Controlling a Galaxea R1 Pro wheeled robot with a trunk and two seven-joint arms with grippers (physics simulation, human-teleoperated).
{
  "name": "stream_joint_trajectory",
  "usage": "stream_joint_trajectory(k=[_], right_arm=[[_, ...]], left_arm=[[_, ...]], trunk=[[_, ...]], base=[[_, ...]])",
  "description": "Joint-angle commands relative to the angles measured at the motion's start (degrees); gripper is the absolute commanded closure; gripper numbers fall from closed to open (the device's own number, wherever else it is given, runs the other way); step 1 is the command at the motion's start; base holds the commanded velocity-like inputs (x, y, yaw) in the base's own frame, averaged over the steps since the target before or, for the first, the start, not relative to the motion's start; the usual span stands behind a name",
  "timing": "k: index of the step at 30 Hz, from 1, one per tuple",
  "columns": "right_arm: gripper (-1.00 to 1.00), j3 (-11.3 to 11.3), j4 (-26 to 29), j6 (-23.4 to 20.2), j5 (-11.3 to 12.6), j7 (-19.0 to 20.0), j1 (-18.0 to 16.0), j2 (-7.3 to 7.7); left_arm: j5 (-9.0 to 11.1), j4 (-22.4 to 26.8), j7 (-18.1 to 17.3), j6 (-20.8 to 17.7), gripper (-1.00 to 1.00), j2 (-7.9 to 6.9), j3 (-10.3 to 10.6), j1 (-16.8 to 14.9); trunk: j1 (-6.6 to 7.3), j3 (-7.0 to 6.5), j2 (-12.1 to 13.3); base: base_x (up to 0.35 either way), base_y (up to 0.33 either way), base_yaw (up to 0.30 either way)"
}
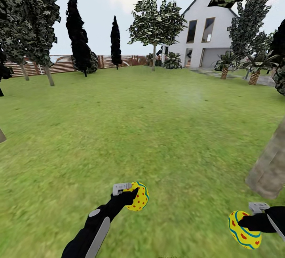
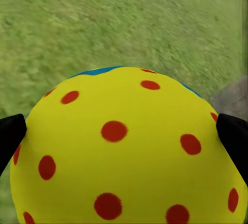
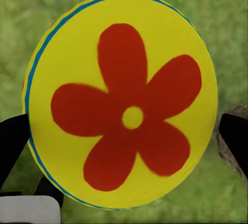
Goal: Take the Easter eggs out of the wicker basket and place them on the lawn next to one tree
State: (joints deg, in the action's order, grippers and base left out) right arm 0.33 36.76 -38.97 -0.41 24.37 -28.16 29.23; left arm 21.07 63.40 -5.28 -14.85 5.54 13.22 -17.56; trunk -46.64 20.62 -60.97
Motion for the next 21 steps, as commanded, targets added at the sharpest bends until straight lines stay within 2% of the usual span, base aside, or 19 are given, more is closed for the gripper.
stream_joint_trajectory(k=[1, 21], right_arm=[[1.00, 0.02, 0.07, -0.38, -0.03, 0.22, -0.06, 0.03], [1.00, -0.07, -0.37, -0.49, -0.12, 0.15, -0.06, 0.82]], left_arm=[[0.46, 0.06, -0.08, -0.35, 1.00, 0.00, 0.00, -0.01], [0.71, 0.19, -0.14, -0.18, 1.00, -0.12, -0.38, -0.01]], trunk=[[0.00, 0.07, -0.05], [0.00, 0.07, -0.05]], base=[[0.000, 0.345, -0.298], [0.000, 0.345, -0.300]])
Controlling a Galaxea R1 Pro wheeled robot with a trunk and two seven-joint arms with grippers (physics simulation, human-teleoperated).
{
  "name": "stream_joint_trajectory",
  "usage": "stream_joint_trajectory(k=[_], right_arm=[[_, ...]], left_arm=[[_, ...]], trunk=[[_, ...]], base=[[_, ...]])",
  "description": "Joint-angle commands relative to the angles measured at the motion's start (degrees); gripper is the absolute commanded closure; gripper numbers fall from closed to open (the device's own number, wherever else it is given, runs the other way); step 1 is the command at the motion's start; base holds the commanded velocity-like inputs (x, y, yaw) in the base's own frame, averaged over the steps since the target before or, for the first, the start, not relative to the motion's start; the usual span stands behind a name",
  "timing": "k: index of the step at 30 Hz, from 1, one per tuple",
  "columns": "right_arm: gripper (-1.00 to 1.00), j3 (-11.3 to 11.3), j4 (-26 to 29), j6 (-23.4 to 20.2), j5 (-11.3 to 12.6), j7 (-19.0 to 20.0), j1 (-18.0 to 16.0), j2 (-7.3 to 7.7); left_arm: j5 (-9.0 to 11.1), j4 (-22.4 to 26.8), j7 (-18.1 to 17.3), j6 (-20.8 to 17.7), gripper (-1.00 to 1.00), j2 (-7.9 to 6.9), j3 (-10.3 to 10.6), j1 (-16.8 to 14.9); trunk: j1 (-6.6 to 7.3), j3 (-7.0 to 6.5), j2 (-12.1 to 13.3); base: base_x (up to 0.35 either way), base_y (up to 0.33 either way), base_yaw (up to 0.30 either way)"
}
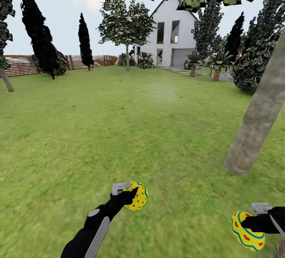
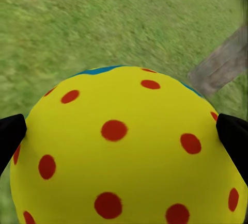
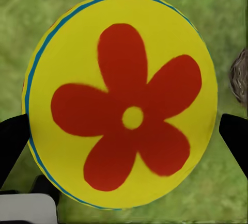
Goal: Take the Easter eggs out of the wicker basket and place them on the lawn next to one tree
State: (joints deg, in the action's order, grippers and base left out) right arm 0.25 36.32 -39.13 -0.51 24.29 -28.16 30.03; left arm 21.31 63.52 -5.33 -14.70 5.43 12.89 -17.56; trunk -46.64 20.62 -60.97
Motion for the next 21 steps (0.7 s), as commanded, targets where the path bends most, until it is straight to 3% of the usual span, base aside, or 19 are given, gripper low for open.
stream_joint_trajectory(k=[1, 8, 21], right_arm=[[1.00, 0.02, 0.07, -0.33, -0.02, 0.23, -0.06, 0.18], [1.00, 0.10, -0.01, -0.33, -0.02, 0.15, -0.06, 0.29], [1.00, 0.11, -0.02, -0.31, -0.02, 0.05, -0.06, 0.29]], left_arm=[[0.54, 0.08, -0.11, -0.23, 1.00, -0.04, -0.06, -0.01], [0.67, 0.08, -0.12, -0.32, 1.00, -0.07, -0.13, -0.01], [0.76, 0.02, -0.03, -0.59, 1.00, -0.01, -0.32, -0.01]], trunk=[[0.00, 0.07, -0.05], [0.00, 0.07, -0.05], [0.00, 0.07, -0.05]], base=[[0.000, 0.345, -0.300], [0.042, 0.343, -0.300], [0.255, 0.248, -0.290]])
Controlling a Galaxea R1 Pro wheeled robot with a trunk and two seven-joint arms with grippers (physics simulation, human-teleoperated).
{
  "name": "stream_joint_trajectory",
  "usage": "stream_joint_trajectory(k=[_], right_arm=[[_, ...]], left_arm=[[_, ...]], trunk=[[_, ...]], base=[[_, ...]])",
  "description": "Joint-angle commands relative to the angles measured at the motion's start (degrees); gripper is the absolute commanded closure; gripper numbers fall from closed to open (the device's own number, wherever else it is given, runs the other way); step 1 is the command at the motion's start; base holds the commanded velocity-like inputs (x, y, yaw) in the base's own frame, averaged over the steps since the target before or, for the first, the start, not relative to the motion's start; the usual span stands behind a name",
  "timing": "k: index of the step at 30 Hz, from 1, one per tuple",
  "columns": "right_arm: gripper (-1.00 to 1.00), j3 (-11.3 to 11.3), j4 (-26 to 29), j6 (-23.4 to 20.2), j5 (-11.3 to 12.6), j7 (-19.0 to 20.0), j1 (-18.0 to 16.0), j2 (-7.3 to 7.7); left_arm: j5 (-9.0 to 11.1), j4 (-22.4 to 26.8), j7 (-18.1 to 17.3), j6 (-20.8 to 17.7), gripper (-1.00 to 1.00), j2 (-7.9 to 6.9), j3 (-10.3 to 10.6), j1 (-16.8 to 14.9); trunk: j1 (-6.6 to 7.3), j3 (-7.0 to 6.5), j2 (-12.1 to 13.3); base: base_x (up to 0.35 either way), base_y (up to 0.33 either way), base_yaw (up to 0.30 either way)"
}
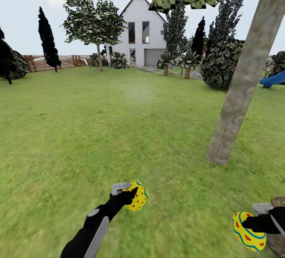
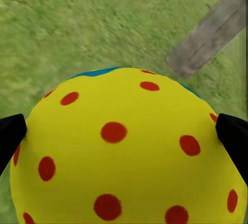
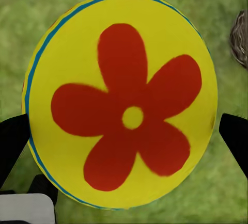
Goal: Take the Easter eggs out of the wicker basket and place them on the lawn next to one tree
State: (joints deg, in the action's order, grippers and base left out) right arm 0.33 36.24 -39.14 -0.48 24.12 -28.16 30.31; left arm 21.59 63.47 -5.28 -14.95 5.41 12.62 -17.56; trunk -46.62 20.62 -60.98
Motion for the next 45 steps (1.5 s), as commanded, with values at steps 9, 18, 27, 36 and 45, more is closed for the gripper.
stream_joint_trajectory(k=[9, 18, 27, 36, 45], right_arm=[[1.00, 0.03, 0.06, -0.32, -0.05, 0.18, -0.06, 0.02], [1.00, 0.03, 0.06, -0.27, -0.05, 0.14, -0.06, 0.02], [1.00, -0.06, 0.06, -0.32, -0.05, 0.16, -0.06, 0.19], [1.00, 0.03, 0.24, -0.41, 0.04, 0.58, -0.06, 0.06], [1.00, 0.09, 0.08, -0.50, -0.05, 0.40, -0.06, -0.46]], left_arm=[[0.73, -0.06, -0.08, -0.38, 1.00, -0.02, -0.06, -0.02], [0.82, -1.25, -0.08, -0.34, 1.00, -0.05, -0.10, -0.02], [0.74, -1.50, 0.00, -0.38, 1.00, 0.04, -0.06, -0.02], [-0.40, 3.89, 0.73, -30.01, 1.00, -0.82, -12.11, -0.02], [-2.43, 0.31, 2.11, -30.68, 1.00, -7.79, -12.99, 0.07]], trunk=[[-0.03, 0.07, -0.04], [-0.03, 0.07, -0.04], [-0.03, 0.07, -0.04], [-0.03, 0.07, -0.04], [-0.03, 0.07, -0.04]], base=[[0.265, 0.236, -0.233], [0.265, 0.236, -0.002], [0.265, 0.236, -0.017], [0.231, 0.207, -0.015], [0.094, 0.109, 0.000]])
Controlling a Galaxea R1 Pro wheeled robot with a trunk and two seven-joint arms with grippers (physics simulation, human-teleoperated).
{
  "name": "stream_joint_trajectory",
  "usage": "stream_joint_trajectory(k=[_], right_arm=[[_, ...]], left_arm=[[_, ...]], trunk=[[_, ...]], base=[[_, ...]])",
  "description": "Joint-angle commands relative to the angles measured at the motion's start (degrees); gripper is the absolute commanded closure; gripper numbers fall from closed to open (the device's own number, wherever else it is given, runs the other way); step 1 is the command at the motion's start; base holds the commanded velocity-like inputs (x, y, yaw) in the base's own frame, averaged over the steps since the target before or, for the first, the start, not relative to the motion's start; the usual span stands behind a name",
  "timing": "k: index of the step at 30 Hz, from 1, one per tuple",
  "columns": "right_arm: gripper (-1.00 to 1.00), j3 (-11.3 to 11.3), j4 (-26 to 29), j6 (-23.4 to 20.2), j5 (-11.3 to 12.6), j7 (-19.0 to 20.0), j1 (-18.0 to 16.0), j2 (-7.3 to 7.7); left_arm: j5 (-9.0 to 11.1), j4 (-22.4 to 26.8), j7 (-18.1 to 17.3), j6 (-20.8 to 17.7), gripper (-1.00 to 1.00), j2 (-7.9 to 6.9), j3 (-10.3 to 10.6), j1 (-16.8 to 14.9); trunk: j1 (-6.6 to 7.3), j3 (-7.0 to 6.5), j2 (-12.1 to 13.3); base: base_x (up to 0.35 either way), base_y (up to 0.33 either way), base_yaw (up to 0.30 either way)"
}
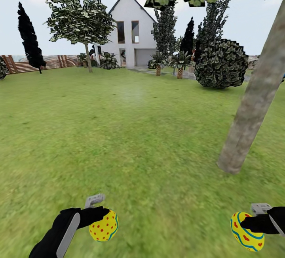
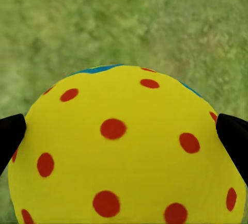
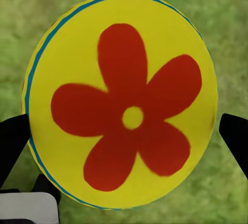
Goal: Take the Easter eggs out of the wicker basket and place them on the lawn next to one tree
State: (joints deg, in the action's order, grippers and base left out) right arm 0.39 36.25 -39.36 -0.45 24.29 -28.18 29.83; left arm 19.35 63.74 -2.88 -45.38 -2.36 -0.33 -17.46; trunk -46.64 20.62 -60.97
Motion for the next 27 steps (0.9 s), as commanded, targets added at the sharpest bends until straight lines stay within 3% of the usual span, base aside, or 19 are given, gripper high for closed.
stream_joint_trajectory(k=[1, 7, 11, 14, 27], right_arm=[[1.00, -0.01, 0.06, -0.27, -0.07, 0.23, -0.04, 0.18], [1.00, -0.09, -0.08, -0.27, -0.08, 0.23, -0.04, 0.52], [1.00, -0.12, -0.47, -0.27, -0.02, 0.30, -0.04, 0.64], [1.00, -0.12, -0.48, -0.27, 0.00, 0.29, -0.04, 0.67], [1.00, -0.12, -0.48, -0.27, 0.01, 0.31, -0.04, 1.16]], left_arm=[[-0.19, -0.05, -0.29, -0.24, 1.00, 0.02, 0.06, -0.03], [-0.11, -0.20, -0.53, 0.76, 1.00, 0.01, 0.09, -0.03], [-0.05, -0.28, -0.55, 1.16, 1.00, 0.02, -0.02, -0.03], [-0.10, -3.69, -0.50, 1.17, 1.00, 0.16, 0.23, -0.03], [-0.36, -3.97, -0.46, 1.26, 1.00, 0.96, 0.33, -0.03]], trunk=[[-0.01, 0.07, -0.05], [-0.01, 0.14, -0.05], [-0.01, 0.22, -0.05], [-0.01, 0.28, -0.05], [-0.01, 0.30, -0.05]], base=[[0.144, 0.161, 0.000], [0.207, 0.264, -0.104], [0.206, 0.289, -0.289], [0.221, 0.284, -0.296], [0.230, 0.273, -0.297]])
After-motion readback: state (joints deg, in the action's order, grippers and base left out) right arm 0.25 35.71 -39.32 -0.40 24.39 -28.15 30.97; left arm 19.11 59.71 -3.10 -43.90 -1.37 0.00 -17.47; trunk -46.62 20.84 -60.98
